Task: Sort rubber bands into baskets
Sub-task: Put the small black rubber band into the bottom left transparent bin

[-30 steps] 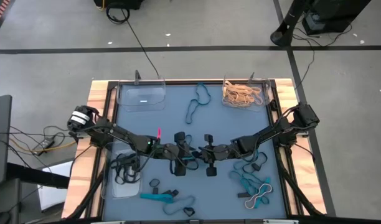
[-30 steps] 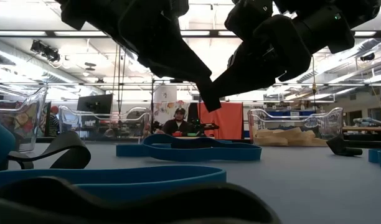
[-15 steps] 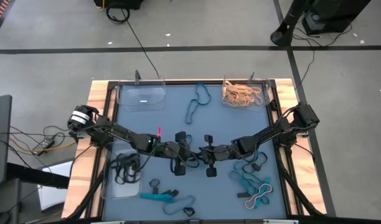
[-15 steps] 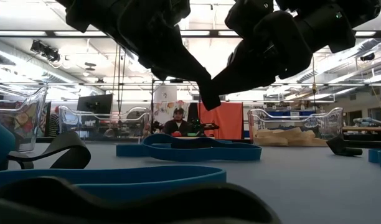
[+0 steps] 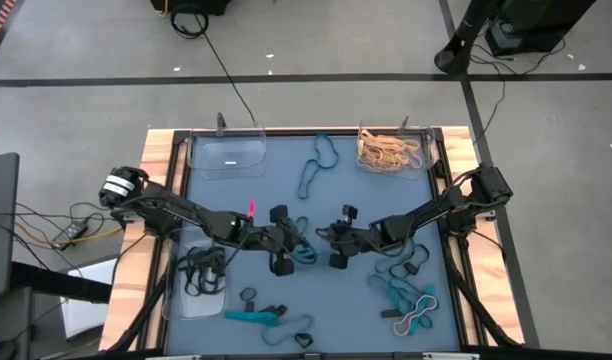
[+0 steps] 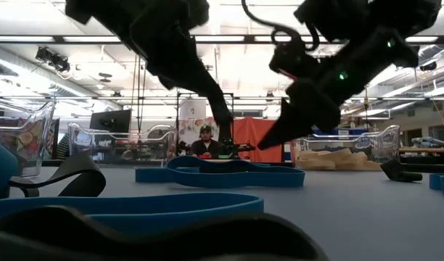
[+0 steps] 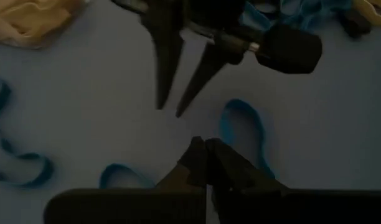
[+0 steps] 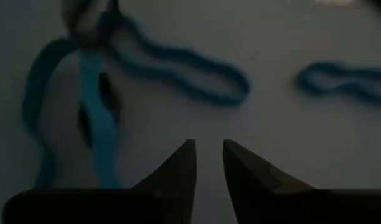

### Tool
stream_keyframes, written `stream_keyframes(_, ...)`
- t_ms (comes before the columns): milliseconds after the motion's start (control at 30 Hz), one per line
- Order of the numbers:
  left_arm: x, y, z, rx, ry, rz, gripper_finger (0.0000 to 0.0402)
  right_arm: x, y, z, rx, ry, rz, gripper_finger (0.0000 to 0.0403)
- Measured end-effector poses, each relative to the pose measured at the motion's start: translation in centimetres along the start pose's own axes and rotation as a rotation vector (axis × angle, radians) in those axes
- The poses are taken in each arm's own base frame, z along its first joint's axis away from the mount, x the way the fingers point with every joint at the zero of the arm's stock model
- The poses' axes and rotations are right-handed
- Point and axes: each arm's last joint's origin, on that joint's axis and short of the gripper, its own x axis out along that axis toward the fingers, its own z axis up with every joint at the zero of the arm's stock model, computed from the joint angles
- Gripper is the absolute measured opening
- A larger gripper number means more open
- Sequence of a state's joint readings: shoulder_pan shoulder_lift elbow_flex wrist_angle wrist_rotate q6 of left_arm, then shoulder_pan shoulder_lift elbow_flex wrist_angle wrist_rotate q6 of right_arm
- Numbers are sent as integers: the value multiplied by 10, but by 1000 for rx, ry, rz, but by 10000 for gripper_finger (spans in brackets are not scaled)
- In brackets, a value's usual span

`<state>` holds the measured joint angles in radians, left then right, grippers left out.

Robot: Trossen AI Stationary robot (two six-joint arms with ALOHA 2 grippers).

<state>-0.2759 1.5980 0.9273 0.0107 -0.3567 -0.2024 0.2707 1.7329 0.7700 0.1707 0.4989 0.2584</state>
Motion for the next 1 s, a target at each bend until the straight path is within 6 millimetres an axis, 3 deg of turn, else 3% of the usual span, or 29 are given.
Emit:
stream_keyframes(233,-36,0,16,-36,-83,33,10,-1,0,-26,91,40,152,83)
stream_keyframes(433,-70,-3,22,-23,-115,24,10,-6,6,-35,114,19,205,77)
stream_keyframes(633,-99,-7,5,-21,42,-38,10,-2,21,-35,117,-39,299,77)
stream_keyframes(867,-138,-22,-21,-195,287,-187,10,5,51,-37,13,-14,671,77)
stream_keyframes(1000,-156,-29,-26,-231,308,-241,10,-5,61,-20,-52,-149,784,77)
